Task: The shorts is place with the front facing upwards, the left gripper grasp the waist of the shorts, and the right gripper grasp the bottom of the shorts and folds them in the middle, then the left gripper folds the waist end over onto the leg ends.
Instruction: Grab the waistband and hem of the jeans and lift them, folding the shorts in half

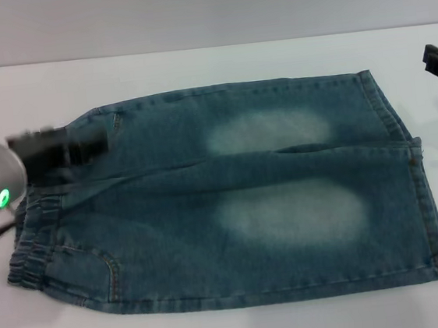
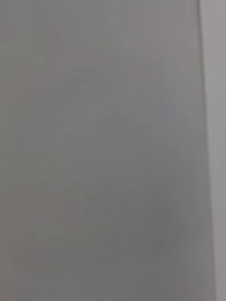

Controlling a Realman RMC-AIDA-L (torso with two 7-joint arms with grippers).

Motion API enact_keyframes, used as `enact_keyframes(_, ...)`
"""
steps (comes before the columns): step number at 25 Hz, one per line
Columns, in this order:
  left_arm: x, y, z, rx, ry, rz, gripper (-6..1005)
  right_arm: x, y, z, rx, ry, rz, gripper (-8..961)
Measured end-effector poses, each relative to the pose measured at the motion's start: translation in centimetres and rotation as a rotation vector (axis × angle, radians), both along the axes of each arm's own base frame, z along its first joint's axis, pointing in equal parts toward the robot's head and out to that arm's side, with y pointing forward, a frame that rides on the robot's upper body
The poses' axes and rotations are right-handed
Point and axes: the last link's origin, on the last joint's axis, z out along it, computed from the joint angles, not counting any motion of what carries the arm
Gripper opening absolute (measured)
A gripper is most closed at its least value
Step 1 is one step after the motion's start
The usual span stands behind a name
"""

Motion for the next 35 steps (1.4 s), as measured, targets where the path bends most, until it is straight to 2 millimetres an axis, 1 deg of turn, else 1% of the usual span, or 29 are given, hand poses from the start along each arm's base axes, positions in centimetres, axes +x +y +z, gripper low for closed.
enact_keyframes(2, 0.3, -0.8, 0.0, -0.068, 0.006, 0.039, 816, -0.3, 0.1, 0.5, -0.046, -0.002, -0.052, 625)
enact_keyframes(5, 0.9, -1.4, 0.6, -0.072, 0.000, 0.040, 815, -0.6, -0.5, 1.2, -0.124, -0.014, -0.132, 625)
enact_keyframes(8, 0.9, -2.3, 1.7, -0.042, -0.007, 0.048, 813, -0.8, -0.9, 1.5, -0.142, -0.023, -0.145, 625)
enact_keyframes(12, 0.3, -2.8, 3.3, -0.010, -0.003, 0.076, 812, -1.1, -1.5, 1.9, -0.151, -0.026, -0.153, 625)
enact_keyframes(17, 0.4, -3.2, 4.2, -0.019, 0.007, 0.100, 809, -0.8, -2.0, 1.7, -0.165, -0.025, -0.169, 624)
enact_keyframes(21, 0.6, -3.2, 4.3, -0.024, 0.015, 0.098, 807, -0.5, -2.0, 1.8, -0.162, -0.025, -0.179, 624)
enact_keyframes(25, 0.6, -3.5, 4.4, -0.028, 0.017, 0.103, 806, -0.8, -1.8, 1.9, -0.166, -0.027, -0.175, 624)
enact_keyframes(35, 0.4, -4.0, 4.2, -0.050, 0.021, 0.120, 801, -0.7, -1.0, 1.4, -0.181, -0.037, -0.171, 624)
